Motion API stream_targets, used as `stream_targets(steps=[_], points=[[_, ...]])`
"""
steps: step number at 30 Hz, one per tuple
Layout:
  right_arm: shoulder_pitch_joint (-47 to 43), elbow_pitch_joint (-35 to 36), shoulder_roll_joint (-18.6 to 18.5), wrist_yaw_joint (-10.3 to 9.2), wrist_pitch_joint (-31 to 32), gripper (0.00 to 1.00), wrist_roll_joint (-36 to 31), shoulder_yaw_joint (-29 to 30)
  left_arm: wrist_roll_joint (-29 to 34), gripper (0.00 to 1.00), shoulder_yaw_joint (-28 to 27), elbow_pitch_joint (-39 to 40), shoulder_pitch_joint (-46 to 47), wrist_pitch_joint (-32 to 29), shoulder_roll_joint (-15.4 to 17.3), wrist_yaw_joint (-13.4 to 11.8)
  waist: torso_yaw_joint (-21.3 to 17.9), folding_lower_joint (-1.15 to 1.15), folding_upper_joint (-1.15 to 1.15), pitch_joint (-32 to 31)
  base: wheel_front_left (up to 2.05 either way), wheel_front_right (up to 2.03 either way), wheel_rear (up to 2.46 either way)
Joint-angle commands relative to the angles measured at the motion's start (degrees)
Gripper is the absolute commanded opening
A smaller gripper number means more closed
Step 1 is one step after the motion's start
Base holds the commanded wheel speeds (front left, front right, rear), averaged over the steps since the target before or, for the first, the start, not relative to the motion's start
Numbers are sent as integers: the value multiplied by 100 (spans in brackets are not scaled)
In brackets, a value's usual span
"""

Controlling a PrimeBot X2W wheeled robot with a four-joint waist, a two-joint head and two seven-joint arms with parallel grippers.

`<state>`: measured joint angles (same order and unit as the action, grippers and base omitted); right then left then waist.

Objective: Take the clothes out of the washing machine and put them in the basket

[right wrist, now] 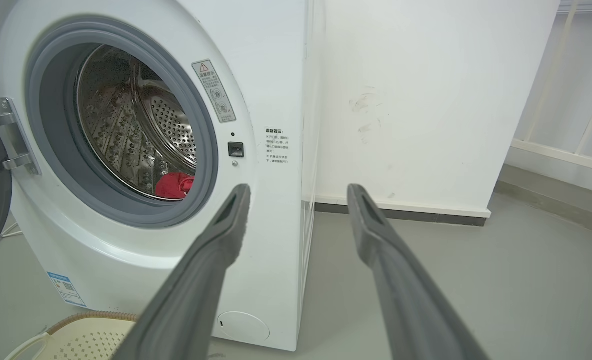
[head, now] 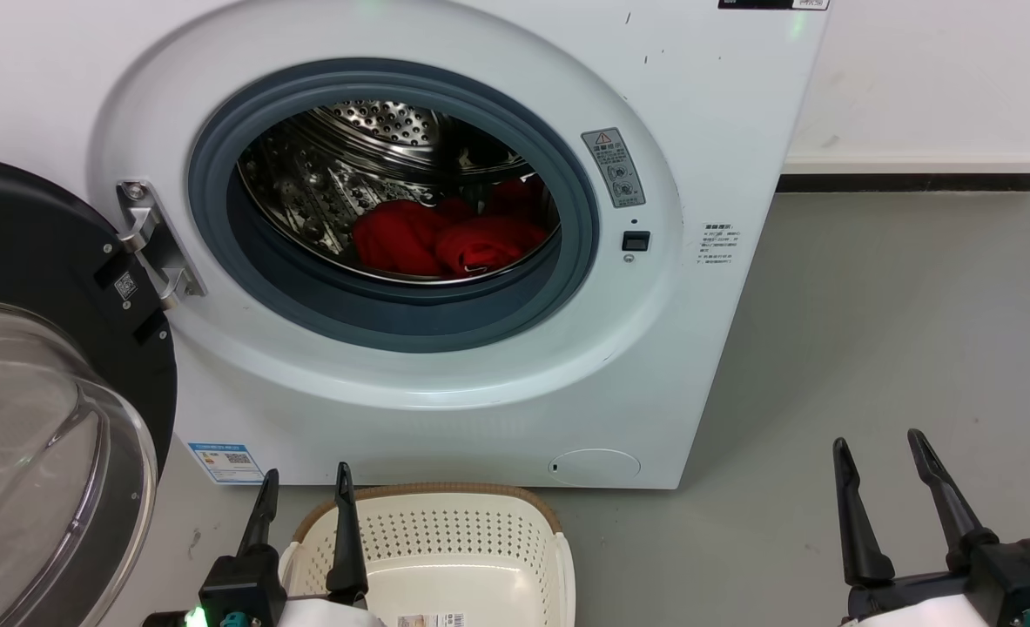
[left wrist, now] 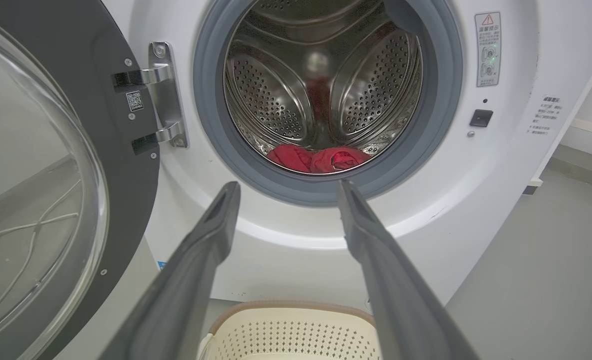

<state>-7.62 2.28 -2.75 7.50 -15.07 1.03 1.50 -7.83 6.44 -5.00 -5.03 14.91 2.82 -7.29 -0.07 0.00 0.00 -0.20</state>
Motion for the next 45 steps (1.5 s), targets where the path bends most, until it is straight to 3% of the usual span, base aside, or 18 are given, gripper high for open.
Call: stream_targets(steps=[1,16,23,34,45], points=[[-71,-14,-23,-2,-16,100,34,7,-29,100,-1,-12,-48,44,11,-11,3,0,0,-2,0,0,0],[-8,10,-23,-2,-16,100,72,28,-2,100,-37,-56,46,44,12,-2,-9,0,0,69,0,0,0],[128,44,-23,-2,-16,100,42,-32,-4,100,-109,-404,613,32,11,267,-64,0,0,227,0,0,0],[724,185,-20,-2,-16,100,51,-142,275,100,-396,-1764,2921,31,198,976,-528,0,0,1332,0,0,0],[1456,295,-15,-2,-15,100,297,-194,422,100,-457,-3383,5424,31,756,1273,-1035,0,0,2671,0,0,0]])
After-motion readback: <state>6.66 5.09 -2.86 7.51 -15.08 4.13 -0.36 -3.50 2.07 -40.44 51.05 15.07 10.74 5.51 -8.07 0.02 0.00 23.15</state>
